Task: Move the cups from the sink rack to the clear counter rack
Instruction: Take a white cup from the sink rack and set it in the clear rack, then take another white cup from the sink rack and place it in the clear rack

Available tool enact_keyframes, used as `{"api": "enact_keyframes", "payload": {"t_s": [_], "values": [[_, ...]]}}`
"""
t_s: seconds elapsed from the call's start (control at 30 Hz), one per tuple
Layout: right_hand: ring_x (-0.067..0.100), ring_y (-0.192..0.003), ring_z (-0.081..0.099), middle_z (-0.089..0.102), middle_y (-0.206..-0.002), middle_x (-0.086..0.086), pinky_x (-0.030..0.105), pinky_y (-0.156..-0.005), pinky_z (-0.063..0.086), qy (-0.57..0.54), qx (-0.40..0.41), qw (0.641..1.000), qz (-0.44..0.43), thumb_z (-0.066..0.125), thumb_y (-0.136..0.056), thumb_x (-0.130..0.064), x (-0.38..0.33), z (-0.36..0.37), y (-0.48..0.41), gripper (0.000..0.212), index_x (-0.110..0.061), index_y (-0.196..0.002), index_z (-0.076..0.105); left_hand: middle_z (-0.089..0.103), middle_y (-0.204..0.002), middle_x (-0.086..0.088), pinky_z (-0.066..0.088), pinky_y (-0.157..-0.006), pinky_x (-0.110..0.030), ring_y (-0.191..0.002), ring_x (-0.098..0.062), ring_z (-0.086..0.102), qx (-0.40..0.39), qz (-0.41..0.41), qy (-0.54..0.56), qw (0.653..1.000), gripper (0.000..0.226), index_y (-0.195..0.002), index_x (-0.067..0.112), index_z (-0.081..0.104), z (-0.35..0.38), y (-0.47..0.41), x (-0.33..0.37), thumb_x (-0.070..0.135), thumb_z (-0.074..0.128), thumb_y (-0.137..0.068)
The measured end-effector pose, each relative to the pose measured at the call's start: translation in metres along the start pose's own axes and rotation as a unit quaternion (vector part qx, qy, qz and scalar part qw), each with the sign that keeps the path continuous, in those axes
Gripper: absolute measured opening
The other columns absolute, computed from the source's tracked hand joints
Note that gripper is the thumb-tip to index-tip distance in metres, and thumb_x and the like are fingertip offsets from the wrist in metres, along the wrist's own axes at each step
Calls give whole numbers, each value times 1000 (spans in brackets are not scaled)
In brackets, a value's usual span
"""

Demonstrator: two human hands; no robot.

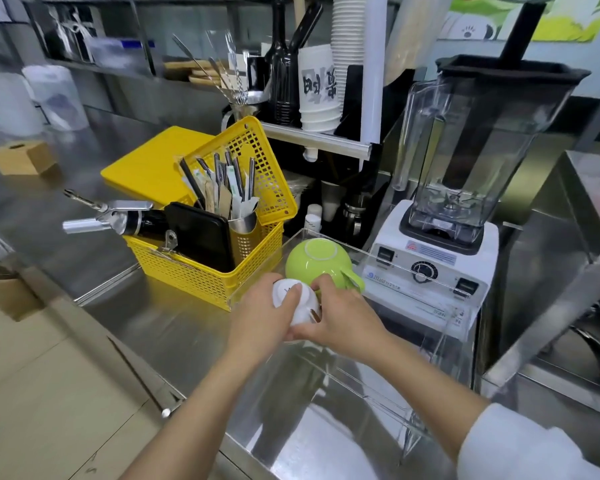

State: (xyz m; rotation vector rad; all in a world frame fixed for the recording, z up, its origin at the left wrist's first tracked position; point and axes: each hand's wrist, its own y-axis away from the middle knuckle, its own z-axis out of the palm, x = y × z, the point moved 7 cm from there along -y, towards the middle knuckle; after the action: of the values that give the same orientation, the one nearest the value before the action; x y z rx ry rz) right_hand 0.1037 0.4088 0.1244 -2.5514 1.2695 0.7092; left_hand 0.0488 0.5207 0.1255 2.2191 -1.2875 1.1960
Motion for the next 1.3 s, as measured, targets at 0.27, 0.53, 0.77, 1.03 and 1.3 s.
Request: {"api": "enact_keyframes", "payload": {"t_s": [0.27,0.53,0.77,1.03,1.3], "values": [[20,-115,48,47,-130,3,40,-95,42,-40,30,998,-45,70,-68,-54,2,-19,13,80,-17,-130,36,63,-114,-3,44,-86,-40,-103,-25,56,-59,7,-62,996,44,-114,20,56,10,-3,-1,53,39,-89],[16,-125,40,41,-138,-3,37,-103,37,-64,109,991,-41,64,-73,-56,53,-80,64,75,-27,-134,30,55,-128,-10,41,-85,-42,-116,-31,51,-4,45,-136,990,53,-120,17,52,13,12,47,57,42,-85],[12,-124,42,42,-138,-6,31,-100,37,-70,190,978,47,65,-75,-50,142,-127,137,72,-29,-135,31,50,-138,0,41,-93,-36,-125,-21,48,-106,226,-78,965,58,-134,23,40,95,72,158,49,53,-84],[22,-130,38,40,-141,5,45,-109,32,-51,235,952,191,64,-78,-41,274,-144,247,72,-18,-138,31,48,-138,5,37,-99,-31,-126,-16,44,-276,325,-77,901,50,-133,24,40,248,170,222,45,48,-89],[25,-137,26,30,-149,4,49,-112,24,16,184,926,329,61,-77,-53,407,-116,354,82,-21,-142,21,39,-142,-4,30,-109,-34,-131,-23,35,-387,406,-155,813,52,-136,17,34,393,261,255,35,48,-90]]}}
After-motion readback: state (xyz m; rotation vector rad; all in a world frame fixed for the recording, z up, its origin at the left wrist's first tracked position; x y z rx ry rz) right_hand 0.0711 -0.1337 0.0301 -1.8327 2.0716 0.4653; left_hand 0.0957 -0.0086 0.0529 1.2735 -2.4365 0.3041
